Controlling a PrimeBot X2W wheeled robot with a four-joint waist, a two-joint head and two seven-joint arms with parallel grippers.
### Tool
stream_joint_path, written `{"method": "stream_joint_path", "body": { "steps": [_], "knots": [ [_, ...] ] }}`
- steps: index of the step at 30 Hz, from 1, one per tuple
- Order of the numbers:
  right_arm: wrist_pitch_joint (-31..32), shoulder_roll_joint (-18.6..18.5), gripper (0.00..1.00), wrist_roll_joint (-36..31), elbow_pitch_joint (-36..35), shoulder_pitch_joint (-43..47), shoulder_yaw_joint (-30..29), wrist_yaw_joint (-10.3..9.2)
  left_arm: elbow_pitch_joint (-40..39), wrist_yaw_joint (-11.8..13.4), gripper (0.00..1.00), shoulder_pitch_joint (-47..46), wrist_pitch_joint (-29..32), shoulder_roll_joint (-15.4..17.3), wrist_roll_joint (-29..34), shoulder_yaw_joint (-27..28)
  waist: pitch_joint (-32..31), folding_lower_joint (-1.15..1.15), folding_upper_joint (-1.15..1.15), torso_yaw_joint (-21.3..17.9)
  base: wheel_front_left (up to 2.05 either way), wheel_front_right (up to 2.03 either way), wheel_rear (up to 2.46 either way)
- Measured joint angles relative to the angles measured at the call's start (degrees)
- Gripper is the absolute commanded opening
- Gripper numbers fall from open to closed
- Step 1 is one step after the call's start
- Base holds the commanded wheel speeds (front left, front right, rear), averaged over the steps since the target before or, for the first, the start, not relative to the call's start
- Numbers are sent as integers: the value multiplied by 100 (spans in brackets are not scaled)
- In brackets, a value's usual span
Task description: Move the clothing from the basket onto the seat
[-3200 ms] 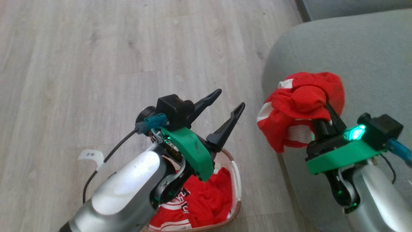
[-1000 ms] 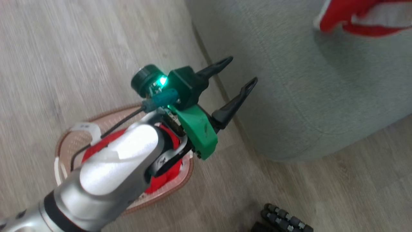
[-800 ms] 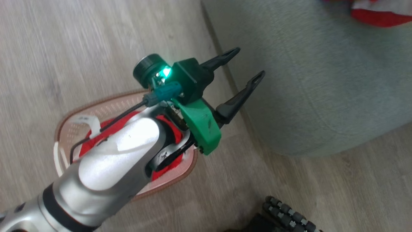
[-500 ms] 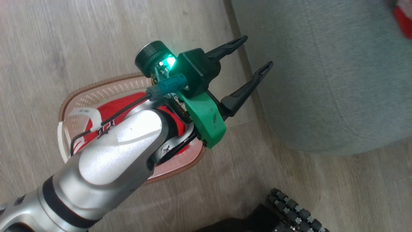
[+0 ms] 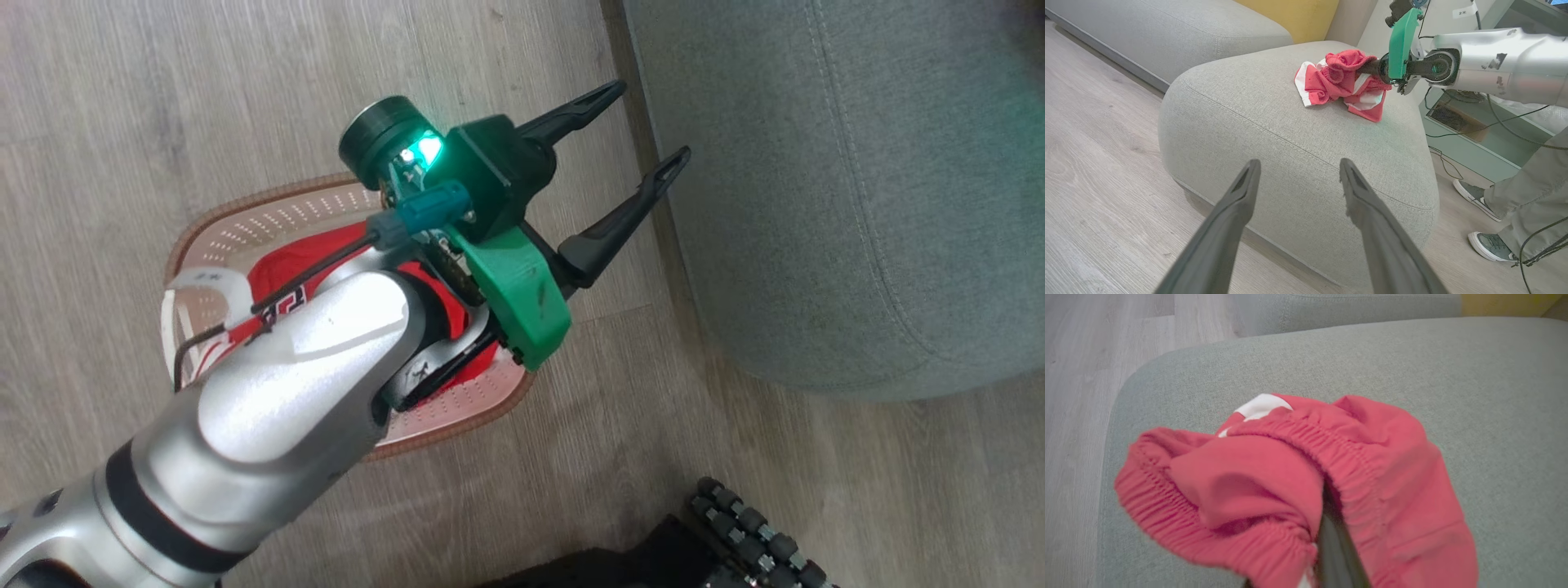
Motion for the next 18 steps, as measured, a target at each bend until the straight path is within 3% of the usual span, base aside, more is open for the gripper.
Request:
{"method": "stream_joint_path", "body": {
  "steps": [9,18],
  "knots": [
    [431,-77,100,325,70,41,391,0,147,3,100,18,-163,-9,-65,1,-332,0,0,14,0,0,0],
    [899,-382,100,693,-565,381,898,0,300,78,100,314,-369,-22,-225,16,-837,0,0,-54,0,0,0]
  ]
}}
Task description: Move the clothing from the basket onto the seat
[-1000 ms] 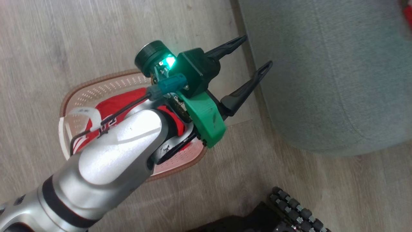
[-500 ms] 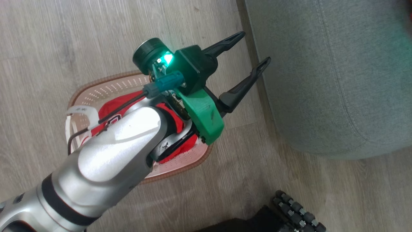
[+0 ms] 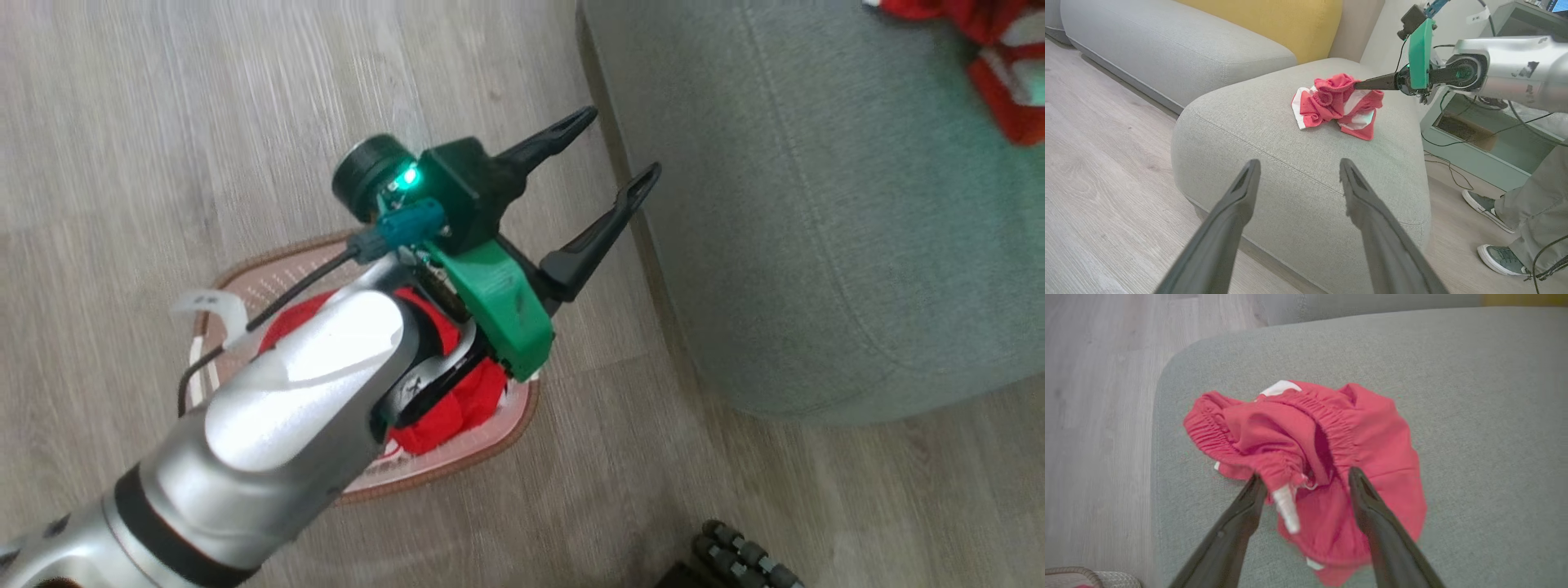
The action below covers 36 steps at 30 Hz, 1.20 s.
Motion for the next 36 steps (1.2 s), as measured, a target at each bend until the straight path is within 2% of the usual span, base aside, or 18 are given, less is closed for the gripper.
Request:
{"method": "stream_joint_path", "body": {
  "steps": [11,16,22,27,31,36],
  "knots": [
    [281,-555,100,220,-877,483,164,0,63,121,100,504,-319,7,-221,37,-840,0,0,-34,0,0,0],
    [-30,-734,100,369,-1454,723,-24,0,75,170,100,654,-435,1,-299,71,-1132,0,0,46,0,0,0],
    [-578,-823,100,345,-2379,1411,-541,0,126,288,100,868,-645,79,-404,267,-1514,0,0,272,0,0,0],
    [-748,-626,100,38,-3000,2226,-1243,0,153,439,100,1182,-812,158,-485,398,-1791,0,0,513,0,0,0],
    [-792,-280,100,-318,-3531,2937,-1868,-1,159,542,100,1371,-905,294,-524,485,-1950,0,0,751,0,0,0],
    [-878,331,100,-727,-4127,3802,-2447,-1,157,710,100,1610,-1110,459,-581,650,-2109,0,0,1033,0,0,0]
  ]
}}
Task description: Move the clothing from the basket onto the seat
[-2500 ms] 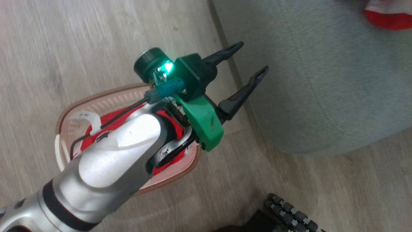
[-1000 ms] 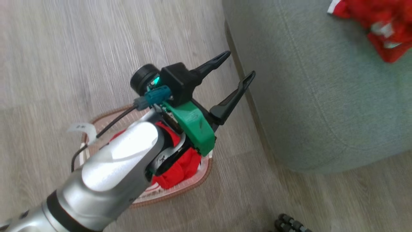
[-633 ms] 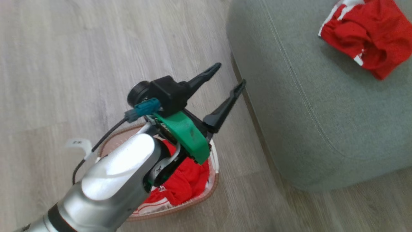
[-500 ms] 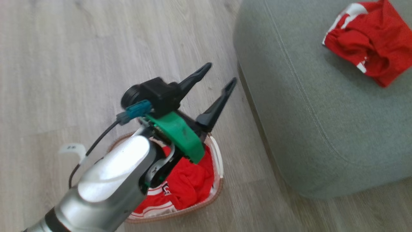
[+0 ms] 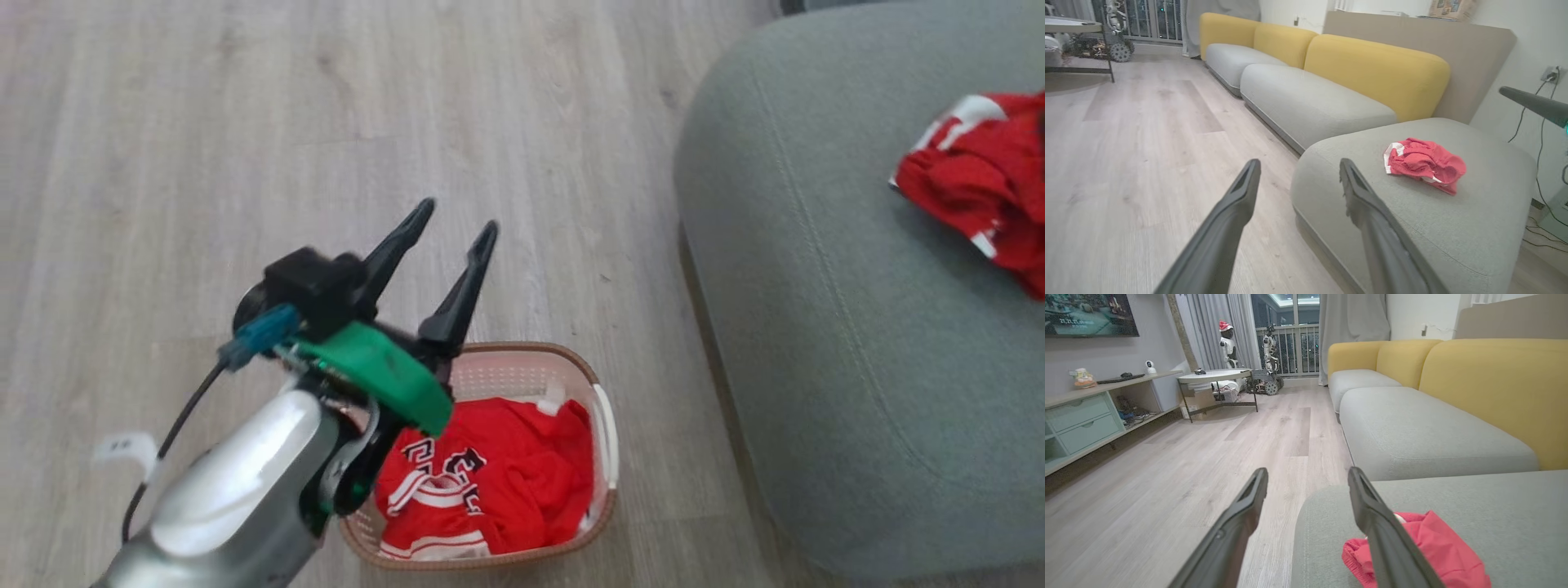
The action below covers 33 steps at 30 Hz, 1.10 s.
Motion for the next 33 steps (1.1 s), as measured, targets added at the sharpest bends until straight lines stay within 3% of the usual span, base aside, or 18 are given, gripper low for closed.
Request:
{"method": "stream_joint_path", "body": {
  "steps": [5,14,23,33],
  "knots": [
    [-167,630,100,-422,-569,702,-390,0,11,109,100,341,-151,110,-52,110,-155,0,0,244,0,0,0],
    [-641,1652,100,-1092,-1193,1757,-474,0,-1,404,100,853,-443,243,-87,511,-430,0,0,539,0,0,0],
    [-1037,2083,100,-1417,-1283,2335,-354,0,-133,622,100,1727,-528,286,-9,1062,-665,0,0,650,0,0,0],
    [-1445,2184,100,-1474,-1124,2656,12,0,-144,495,100,2493,-533,42,595,1813,-661,0,0,678,0,0,0]
  ]
}}
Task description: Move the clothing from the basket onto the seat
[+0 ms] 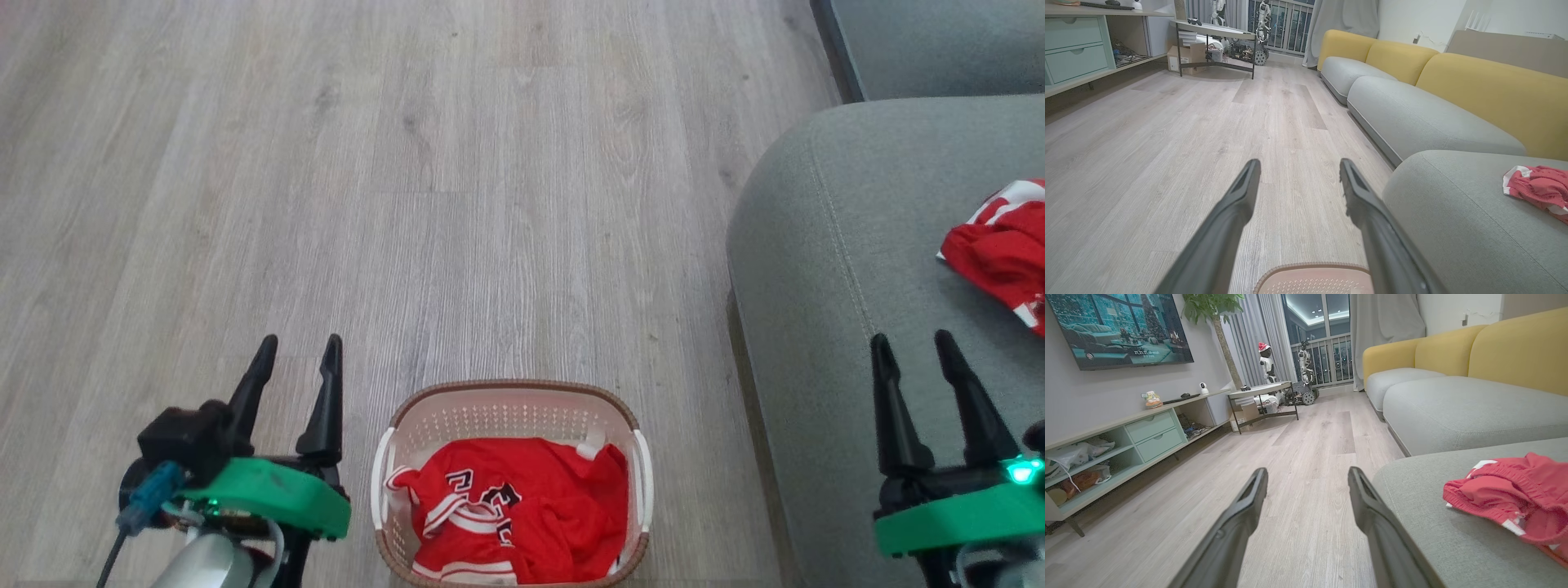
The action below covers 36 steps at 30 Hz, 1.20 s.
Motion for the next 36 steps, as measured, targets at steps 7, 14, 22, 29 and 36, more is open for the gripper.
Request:
{"method": "stream_joint_path", "body": {
  "steps": [7,14,22,29,36],
  "knots": [
    [-114,-4,100,16,115,-41,191,0,123,-291,100,33,0,-253,276,334,70,0,0,-13,0,0,0],
    [-120,-35,100,57,175,-51,241,0,212,-439,100,37,0,-398,393,502,55,0,0,-32,0,0,0],
    [-171,-94,100,63,210,-183,276,0,301,-591,100,48,0,-491,491,630,110,0,0,-81,0,0,0],
    [-214,-108,100,101,209,-208,335,0,346,-692,100,46,-1,-564,583,699,263,0,0,-130,0,0,0],
    [-222,-110,100,100,159,-515,353,0,425,-795,100,-79,-1,-573,670,681,611,0,0,-222,0,0,0]
  ]
}}
